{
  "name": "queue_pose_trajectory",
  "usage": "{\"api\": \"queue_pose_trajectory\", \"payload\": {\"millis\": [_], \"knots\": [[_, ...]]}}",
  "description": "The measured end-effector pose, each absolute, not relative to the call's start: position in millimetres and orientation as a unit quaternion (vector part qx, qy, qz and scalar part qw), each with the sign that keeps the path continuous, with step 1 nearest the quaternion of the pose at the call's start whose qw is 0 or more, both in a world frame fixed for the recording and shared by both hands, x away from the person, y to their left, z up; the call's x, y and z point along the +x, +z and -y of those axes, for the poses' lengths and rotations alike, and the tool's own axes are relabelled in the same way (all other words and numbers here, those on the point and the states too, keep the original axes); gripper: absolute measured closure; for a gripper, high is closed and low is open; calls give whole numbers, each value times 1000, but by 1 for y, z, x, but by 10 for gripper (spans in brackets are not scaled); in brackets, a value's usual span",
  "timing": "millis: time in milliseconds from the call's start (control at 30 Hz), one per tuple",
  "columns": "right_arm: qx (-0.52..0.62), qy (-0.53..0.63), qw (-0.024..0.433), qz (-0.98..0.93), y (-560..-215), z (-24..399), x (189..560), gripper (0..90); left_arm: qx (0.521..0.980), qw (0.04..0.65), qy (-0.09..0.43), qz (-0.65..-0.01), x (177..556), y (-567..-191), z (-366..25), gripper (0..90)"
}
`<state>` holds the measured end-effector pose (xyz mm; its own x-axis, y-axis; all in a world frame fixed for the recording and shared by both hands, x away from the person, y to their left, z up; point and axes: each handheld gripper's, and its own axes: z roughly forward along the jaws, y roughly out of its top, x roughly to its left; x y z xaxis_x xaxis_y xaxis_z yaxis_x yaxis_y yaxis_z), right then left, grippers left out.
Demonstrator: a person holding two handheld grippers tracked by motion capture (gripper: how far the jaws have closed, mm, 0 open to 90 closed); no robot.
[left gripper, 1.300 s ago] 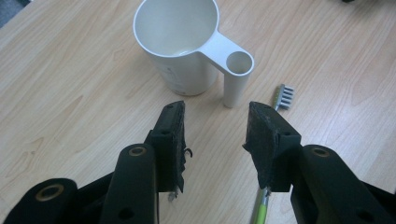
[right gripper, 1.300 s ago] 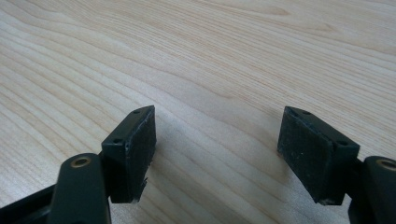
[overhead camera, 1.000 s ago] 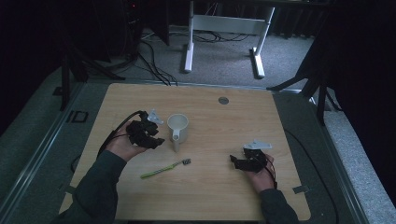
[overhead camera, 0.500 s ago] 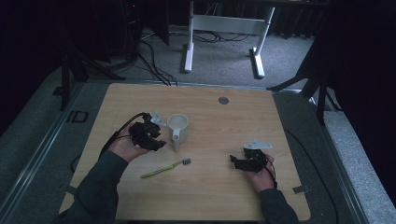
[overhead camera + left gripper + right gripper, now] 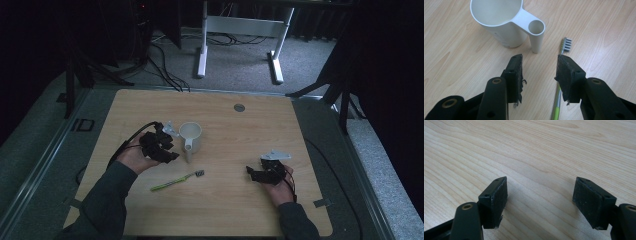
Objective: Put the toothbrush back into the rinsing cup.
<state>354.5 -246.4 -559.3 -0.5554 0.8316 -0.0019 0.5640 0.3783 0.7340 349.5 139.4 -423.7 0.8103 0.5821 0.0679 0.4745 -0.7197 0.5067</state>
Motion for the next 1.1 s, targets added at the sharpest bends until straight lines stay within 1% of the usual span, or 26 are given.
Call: {"api": "queue_pose_trajectory", "payload": {"millis": [200,633,1100], "knots": [[432,353,190,-808,-559,246,354,275,920,251,104,-284,351,-426,-141,574],[432,353,190,-808,-559,246,354,275,924,248,90,-277,352,-433,-141,587],[432,353,190,-808,-559,246,354,275,934,227,79,-263,352,-440,-133,598]]}}
